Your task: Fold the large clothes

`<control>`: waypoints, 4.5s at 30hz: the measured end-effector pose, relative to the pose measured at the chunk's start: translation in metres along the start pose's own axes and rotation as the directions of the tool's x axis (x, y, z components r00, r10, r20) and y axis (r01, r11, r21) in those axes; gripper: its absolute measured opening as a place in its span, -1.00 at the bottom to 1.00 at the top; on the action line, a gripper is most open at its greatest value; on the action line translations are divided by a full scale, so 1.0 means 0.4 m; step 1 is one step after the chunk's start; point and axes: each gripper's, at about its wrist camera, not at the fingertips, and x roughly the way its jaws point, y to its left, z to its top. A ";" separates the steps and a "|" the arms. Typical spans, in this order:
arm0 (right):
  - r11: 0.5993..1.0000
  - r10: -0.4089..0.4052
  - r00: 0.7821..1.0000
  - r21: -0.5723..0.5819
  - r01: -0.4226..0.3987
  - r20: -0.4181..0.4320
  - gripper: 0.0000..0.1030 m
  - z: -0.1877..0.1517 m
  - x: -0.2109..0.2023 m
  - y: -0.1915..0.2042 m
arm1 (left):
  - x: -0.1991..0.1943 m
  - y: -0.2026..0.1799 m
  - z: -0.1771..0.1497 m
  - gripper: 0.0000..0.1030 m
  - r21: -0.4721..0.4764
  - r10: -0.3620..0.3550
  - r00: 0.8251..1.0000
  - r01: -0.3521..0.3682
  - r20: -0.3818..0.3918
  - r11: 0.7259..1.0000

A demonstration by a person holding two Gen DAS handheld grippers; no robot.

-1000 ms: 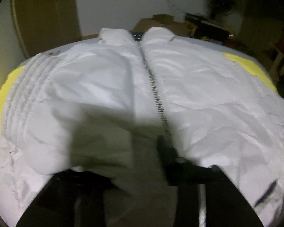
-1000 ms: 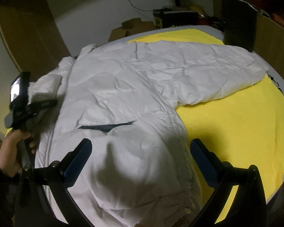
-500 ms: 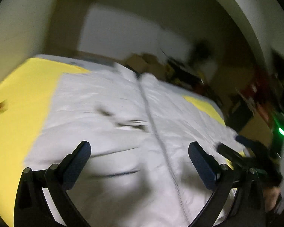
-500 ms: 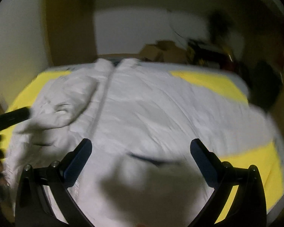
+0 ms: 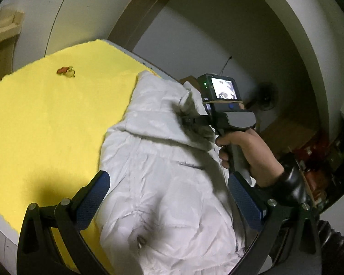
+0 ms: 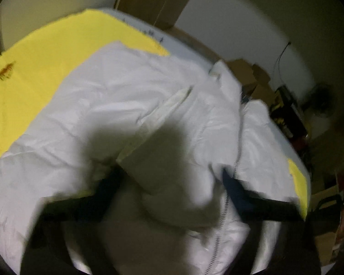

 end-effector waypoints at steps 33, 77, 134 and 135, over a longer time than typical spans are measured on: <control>0.806 0.377 0.926 0.502 -0.313 -0.029 -0.47 -0.197 0.186 -0.445 | 0.098 -0.344 0.011 0.99 0.220 -0.080 0.990 0.105 -0.119 0.970; -0.103 0.105 0.944 0.948 -0.302 0.312 0.24 -1.276 0.132 -1.397 | 1.119 -0.838 -0.108 0.99 0.317 0.051 0.819 0.163 -0.571 0.934; 0.670 0.434 0.862 0.546 -0.503 0.263 -0.10 -0.112 -0.055 -0.361 | 0.111 -0.023 -0.055 0.99 -0.169 -0.297 0.938 0.268 -0.176 0.948; 0.693 0.471 0.870 0.549 -0.467 0.145 -0.10 -0.106 0.021 -0.313 | 0.101 -0.017 -0.056 0.99 -0.172 -0.292 0.941 0.263 -0.174 0.949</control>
